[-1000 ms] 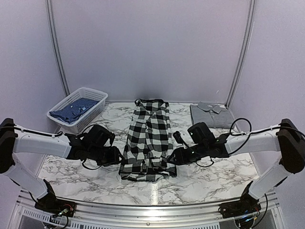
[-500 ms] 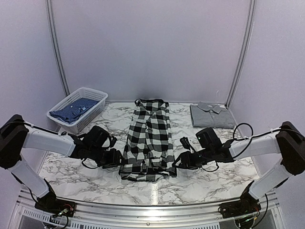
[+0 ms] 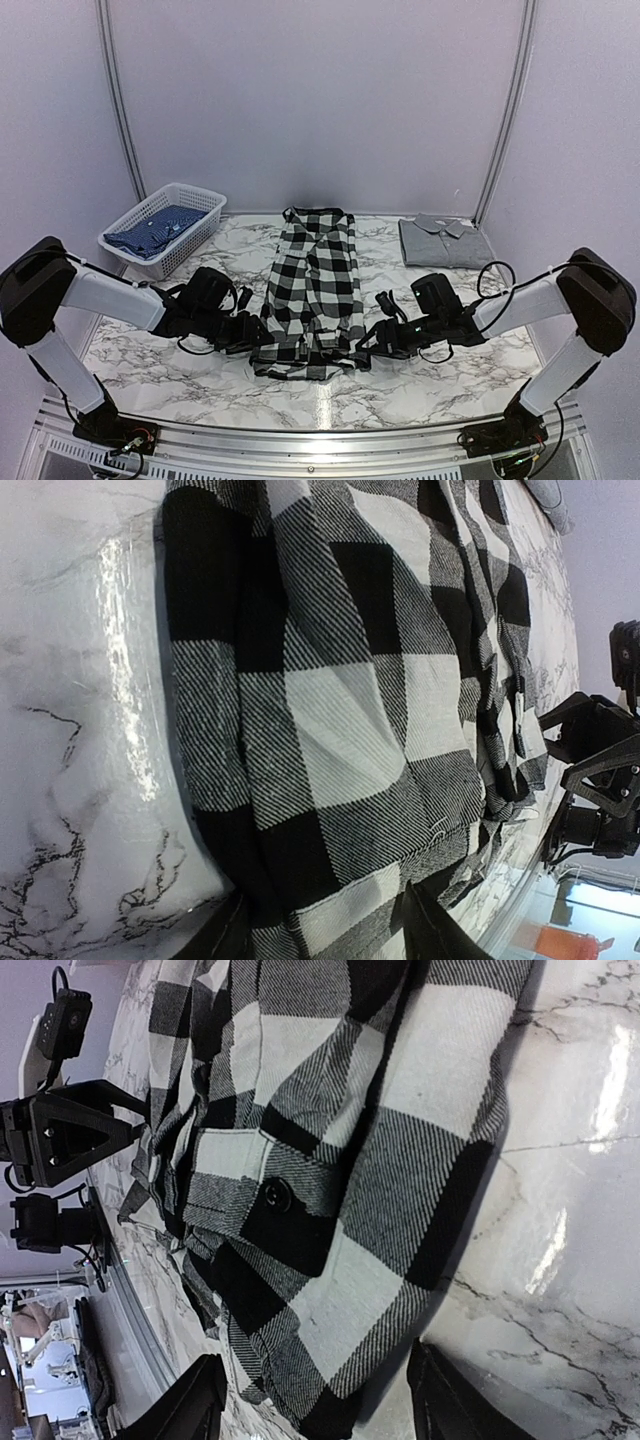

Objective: Fold and stack the long sleeve shirts
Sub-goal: Pick up the rectangle-folded shirt from the center of the board.

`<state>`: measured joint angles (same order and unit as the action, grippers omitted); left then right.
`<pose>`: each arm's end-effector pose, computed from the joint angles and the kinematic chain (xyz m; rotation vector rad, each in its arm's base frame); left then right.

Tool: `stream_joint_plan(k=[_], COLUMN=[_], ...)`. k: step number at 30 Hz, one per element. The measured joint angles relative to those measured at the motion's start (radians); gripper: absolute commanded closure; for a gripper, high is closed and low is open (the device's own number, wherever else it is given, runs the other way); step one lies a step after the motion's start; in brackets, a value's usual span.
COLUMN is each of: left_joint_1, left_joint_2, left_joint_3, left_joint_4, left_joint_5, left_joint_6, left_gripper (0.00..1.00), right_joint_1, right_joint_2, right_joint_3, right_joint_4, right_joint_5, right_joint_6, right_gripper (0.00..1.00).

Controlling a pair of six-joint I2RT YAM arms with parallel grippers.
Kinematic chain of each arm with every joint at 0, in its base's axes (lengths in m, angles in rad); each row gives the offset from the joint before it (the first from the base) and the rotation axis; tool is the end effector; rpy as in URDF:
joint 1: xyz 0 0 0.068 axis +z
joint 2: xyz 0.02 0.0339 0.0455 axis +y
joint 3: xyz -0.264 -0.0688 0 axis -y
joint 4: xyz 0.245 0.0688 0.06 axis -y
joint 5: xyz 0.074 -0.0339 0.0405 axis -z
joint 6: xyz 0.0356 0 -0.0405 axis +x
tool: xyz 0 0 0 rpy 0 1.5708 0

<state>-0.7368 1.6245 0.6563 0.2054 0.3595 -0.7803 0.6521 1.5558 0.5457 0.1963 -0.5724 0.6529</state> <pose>0.2138 -0.2109 0.1351 0.1439 2.5775 -1.0964 0.2017 0.1783 0.1263 -0.3034 2.6014 1.2363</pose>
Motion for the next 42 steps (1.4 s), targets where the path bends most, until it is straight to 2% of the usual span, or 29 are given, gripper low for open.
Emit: stream_joint_plan(k=[7, 12, 18, 29, 37, 42], left_joint_1=[0.000, -0.002, -0.006, -0.042, -0.058, -0.071], left_joint_2=[-0.006, -0.031, -0.060, -0.019, 0.001, 0.017], left_joint_3=[-0.009, -0.011, -0.019, -0.003, -0.021, -0.022], left_joint_4=[0.000, -0.045, -0.096, -0.061, 0.003, 0.028], left_joint_5=[0.011, 0.003, -0.005, 0.016, 0.042, 0.052], left_joint_6=[0.000, 0.010, 0.013, -0.021, -0.079, -0.101], left_gripper=[0.48, 0.43, 0.44, 0.57, 0.68, 0.71], right_joint_1=[-0.007, -0.008, -0.008, -0.008, -0.029, -0.035], right_joint_2=[0.066, 0.109, 0.144, 0.174, 0.130, 0.131], right_joint_3=[0.002, 0.014, 0.022, 0.024, -0.051, -0.054], right_joint_4=[0.116, 0.172, 0.220, 0.274, 0.313, 0.326], right_joint_5=[-0.053, -0.078, -0.100, -0.118, -0.118, -0.115], right_joint_6=[0.029, 0.045, 0.062, 0.100, 0.121, 0.142], right_gripper=[0.38, 0.38, 0.40, 0.44, 0.43, 0.43])
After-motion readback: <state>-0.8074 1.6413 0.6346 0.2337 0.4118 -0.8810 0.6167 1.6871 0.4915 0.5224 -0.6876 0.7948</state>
